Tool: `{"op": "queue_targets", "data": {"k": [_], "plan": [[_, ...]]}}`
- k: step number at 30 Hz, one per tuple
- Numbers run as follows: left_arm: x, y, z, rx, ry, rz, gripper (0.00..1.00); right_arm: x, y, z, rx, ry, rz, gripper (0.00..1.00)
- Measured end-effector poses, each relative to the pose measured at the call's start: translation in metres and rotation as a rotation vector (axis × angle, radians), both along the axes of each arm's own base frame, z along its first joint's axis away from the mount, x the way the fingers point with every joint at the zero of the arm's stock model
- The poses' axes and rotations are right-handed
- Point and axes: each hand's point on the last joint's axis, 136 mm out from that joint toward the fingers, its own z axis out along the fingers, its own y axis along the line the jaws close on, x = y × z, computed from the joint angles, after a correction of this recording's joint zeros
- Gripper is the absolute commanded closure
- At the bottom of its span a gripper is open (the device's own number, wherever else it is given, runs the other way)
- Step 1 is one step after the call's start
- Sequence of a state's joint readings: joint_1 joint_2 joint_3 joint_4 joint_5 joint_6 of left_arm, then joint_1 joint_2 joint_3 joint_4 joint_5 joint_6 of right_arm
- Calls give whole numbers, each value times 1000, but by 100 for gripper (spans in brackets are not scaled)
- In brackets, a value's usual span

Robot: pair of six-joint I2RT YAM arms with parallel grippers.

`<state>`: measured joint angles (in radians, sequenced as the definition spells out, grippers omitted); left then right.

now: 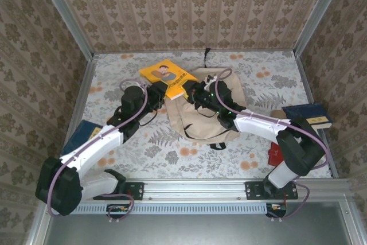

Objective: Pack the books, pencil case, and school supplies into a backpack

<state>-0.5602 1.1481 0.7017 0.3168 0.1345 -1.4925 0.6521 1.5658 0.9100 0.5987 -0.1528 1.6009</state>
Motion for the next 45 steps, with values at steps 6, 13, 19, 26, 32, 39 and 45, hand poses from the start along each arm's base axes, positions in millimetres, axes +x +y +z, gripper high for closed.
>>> {"op": "queue_targets", "data": {"k": [6,13,19,26,32,39,45], "plan": [[-7,3,-15,92,7,-75,29,-3,-21,-10,-157,-2,-73,91],[-15,4,-24,270,-15,-172,11,-17,-71,-10,-449,-52,-139,91],[-20,-18,-44,421,-6,-304,13,-33,-138,18,-672,-129,-223,90],[-48,-84,-66,618,-23,-547,25,-53,-226,32,-866,-112,-350,90],[-73,-157,-70,838,-152,-763,28,-70,-280,22,-970,-24,-413,89],[-83,-197,-99,1019,-233,-949,28,-86,-308,2,-975,50,-424,88],[-91,-206,-117,1137,-323,-1116,28,-91,-312,-18,-949,103,-395,88]]}}
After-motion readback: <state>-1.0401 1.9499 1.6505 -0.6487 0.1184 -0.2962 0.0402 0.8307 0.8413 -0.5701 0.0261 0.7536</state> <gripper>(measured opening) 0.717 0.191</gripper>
